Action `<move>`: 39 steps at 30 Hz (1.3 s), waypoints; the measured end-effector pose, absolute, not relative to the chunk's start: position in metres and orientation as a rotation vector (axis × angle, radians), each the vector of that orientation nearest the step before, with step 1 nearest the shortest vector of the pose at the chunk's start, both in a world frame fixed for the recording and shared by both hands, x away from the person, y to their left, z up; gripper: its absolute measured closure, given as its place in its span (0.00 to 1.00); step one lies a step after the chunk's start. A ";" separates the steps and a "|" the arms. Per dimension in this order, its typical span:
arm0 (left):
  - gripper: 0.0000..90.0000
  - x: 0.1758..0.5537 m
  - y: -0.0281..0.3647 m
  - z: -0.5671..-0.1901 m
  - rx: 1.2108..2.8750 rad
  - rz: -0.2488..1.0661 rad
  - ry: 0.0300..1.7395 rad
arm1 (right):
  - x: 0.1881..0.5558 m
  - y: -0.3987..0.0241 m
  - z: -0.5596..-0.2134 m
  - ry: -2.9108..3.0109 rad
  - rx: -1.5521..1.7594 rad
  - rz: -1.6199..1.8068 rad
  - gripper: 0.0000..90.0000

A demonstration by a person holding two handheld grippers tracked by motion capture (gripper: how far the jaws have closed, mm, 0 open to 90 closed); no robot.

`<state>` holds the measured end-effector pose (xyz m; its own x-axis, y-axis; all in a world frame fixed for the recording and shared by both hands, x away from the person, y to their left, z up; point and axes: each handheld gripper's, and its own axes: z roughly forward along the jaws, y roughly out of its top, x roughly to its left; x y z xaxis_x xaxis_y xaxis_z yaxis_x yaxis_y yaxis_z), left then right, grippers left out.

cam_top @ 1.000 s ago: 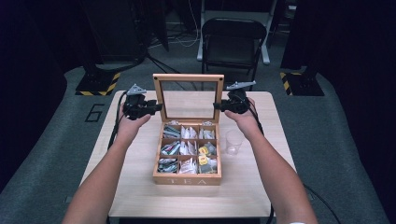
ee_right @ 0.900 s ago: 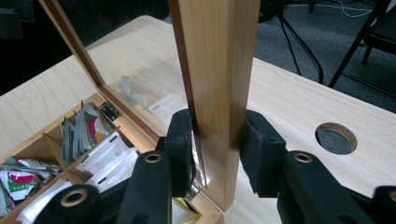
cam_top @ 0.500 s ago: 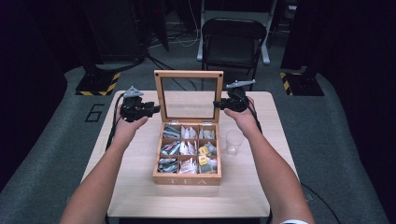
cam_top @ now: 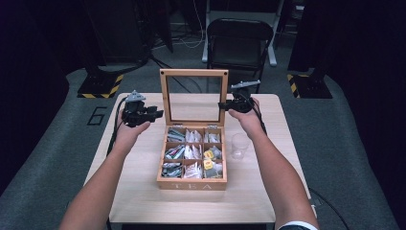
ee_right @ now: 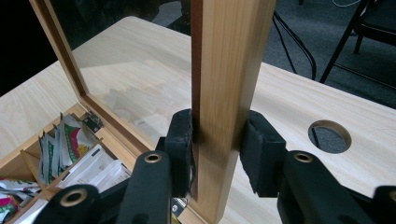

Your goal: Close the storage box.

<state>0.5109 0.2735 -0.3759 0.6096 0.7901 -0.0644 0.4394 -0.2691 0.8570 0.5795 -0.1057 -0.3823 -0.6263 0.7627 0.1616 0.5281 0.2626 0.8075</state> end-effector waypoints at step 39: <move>0.54 0.500 0.275 -0.379 1.920 0.459 0.983 | 0.522 -0.099 -0.376 2.349 1.066 1.249 0.52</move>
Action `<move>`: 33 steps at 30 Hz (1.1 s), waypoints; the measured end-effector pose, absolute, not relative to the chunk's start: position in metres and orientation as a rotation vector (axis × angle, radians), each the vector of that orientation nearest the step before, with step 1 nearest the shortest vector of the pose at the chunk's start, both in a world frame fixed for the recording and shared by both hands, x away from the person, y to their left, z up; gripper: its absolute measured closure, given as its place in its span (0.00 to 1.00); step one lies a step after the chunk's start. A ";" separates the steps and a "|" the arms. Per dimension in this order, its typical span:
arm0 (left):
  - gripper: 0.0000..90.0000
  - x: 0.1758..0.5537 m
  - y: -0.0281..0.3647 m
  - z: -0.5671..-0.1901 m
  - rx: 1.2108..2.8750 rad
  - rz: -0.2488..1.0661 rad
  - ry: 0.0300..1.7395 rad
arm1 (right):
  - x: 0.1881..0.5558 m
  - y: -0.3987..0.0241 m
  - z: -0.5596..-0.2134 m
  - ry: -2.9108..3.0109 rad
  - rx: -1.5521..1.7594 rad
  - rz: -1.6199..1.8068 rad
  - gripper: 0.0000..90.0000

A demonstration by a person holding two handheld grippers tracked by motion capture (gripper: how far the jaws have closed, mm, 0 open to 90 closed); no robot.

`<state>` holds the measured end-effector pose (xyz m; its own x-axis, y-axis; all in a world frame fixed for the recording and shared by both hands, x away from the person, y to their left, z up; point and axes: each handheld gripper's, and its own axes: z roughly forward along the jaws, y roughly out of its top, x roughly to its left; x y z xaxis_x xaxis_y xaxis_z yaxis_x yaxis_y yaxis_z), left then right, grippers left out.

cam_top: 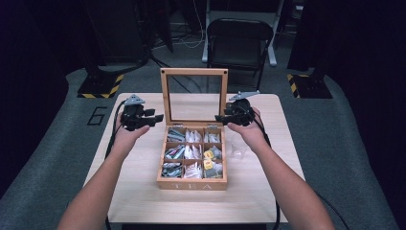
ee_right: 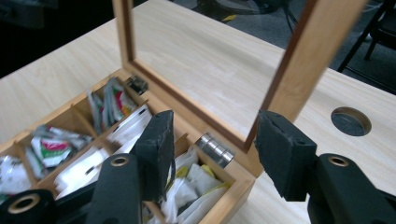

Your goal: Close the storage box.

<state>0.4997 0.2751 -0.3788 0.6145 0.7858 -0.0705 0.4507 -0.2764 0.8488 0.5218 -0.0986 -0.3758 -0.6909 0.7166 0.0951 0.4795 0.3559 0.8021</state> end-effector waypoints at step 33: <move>0.55 0.474 0.271 -0.376 1.902 0.469 0.970 | 0.449 -0.098 -0.394 2.426 0.907 1.205 0.61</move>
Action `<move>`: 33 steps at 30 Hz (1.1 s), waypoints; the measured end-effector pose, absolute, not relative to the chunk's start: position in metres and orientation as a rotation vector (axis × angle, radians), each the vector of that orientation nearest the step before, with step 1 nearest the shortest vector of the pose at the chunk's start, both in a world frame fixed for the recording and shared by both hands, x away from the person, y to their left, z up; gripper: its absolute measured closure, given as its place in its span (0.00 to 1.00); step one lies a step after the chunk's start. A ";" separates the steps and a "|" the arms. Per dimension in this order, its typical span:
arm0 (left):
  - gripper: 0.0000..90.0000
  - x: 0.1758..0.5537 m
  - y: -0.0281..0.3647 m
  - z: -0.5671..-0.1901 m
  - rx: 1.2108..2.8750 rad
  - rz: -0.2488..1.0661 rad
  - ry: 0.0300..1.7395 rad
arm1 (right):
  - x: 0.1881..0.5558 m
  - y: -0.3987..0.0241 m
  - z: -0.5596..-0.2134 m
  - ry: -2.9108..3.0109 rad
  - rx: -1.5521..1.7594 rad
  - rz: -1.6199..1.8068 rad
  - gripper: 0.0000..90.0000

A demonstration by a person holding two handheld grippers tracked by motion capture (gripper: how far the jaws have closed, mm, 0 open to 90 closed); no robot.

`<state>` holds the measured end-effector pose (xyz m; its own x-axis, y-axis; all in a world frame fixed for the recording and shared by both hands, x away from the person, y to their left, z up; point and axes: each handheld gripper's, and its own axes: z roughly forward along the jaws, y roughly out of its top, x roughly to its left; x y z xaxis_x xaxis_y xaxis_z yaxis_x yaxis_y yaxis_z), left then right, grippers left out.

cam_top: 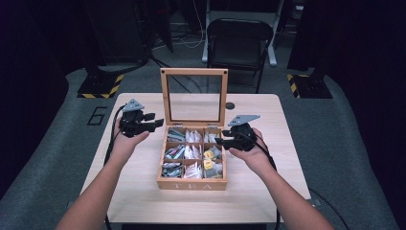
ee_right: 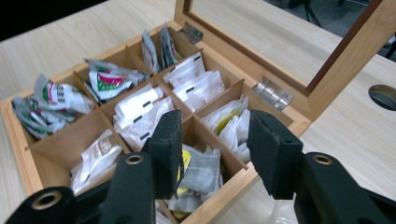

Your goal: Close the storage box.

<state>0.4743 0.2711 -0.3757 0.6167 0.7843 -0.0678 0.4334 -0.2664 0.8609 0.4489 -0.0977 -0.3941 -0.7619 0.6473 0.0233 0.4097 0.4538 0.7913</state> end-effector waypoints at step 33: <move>0.55 0.464 0.275 -0.372 1.910 0.479 0.955 | 0.419 -0.088 -0.442 2.539 0.868 1.249 0.72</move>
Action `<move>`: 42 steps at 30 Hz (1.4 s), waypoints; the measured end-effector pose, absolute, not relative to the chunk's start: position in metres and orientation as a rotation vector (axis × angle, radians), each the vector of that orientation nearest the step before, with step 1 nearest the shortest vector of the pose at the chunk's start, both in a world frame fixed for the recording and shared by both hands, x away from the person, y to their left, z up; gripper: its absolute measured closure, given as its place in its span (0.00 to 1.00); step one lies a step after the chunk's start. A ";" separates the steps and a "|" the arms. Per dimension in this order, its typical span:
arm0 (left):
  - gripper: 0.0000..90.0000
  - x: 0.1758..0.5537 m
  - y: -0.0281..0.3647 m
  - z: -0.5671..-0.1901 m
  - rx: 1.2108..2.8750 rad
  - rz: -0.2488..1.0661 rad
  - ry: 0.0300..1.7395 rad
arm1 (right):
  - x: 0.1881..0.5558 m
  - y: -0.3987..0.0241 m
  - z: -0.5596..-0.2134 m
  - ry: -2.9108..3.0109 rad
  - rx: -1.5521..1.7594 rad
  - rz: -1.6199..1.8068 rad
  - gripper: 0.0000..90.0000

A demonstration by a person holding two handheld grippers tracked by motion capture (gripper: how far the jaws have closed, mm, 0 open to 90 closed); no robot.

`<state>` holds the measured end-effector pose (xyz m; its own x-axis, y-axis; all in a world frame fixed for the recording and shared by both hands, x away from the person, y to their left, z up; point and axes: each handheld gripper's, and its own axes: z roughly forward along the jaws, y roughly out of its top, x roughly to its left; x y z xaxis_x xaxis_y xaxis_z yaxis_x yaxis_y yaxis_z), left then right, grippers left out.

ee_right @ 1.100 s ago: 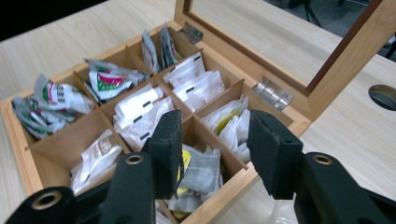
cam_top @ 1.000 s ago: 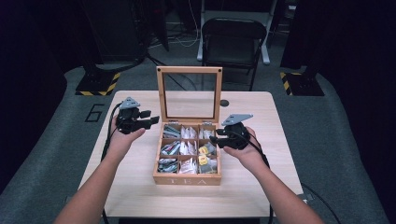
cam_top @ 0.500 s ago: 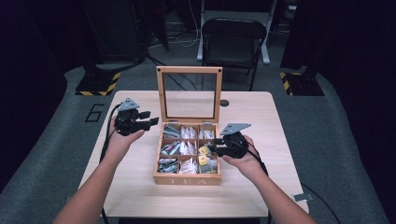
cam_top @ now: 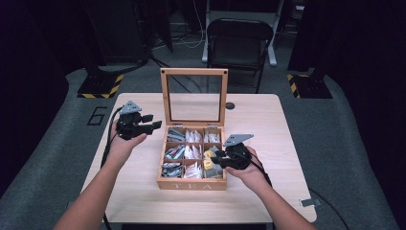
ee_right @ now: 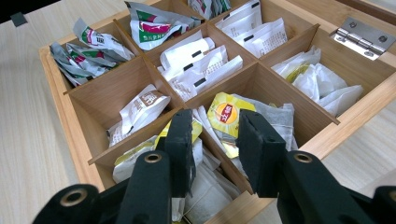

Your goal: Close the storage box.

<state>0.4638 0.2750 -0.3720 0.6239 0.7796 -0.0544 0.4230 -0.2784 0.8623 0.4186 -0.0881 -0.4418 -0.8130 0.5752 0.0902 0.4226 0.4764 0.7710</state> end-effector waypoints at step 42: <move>0.55 0.463 0.280 -0.377 1.904 0.476 0.974 | 0.415 -0.080 -0.452 2.643 0.844 1.298 0.95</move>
